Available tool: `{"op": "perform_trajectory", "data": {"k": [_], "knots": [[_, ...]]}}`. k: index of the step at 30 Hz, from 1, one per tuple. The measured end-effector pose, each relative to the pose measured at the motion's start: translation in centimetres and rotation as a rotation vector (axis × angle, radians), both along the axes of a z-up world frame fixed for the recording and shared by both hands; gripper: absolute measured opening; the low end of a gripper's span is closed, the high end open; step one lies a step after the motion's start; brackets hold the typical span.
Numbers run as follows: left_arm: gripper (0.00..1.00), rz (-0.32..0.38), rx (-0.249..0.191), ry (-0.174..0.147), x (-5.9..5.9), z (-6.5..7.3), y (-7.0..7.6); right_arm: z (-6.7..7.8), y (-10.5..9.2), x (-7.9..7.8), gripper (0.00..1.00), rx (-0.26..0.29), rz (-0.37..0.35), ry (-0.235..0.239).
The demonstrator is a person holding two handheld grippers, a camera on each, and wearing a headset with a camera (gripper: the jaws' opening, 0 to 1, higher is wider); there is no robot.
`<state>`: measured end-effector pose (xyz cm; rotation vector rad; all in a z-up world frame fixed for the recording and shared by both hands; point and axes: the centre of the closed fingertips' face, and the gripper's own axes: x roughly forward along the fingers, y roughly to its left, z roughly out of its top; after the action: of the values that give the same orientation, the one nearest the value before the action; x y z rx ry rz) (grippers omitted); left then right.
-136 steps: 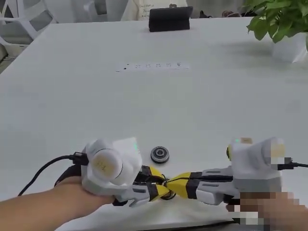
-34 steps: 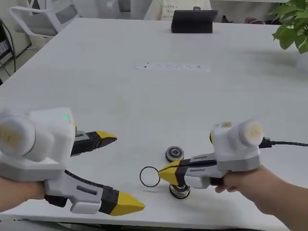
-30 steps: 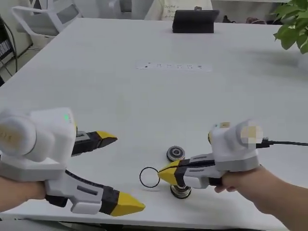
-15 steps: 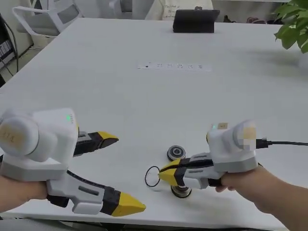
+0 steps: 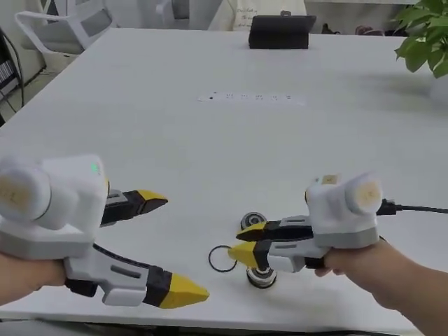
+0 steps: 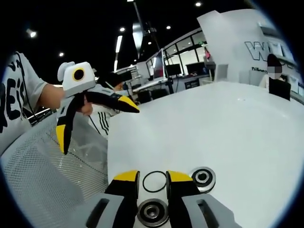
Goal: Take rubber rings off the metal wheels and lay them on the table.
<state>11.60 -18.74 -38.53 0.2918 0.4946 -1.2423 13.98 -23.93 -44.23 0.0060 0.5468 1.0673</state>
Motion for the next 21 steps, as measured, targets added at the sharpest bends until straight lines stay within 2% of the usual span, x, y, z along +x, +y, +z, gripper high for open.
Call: {"op": "perform_trajectory", "data": {"k": [11, 21], "knots": [[0.89, 0.007, -0.004, 0.002, 0.4, 0.2, -0.3, 1.8, -1.0, 0.2, 0.25, 0.041, -0.038, -0.034], [0.87, 0.003, -0.010, 0.002, 0.7, 0.4, -1.0, 2.8, -2.4, 0.1, 0.27, 0.065, -0.080, -0.057]]}}
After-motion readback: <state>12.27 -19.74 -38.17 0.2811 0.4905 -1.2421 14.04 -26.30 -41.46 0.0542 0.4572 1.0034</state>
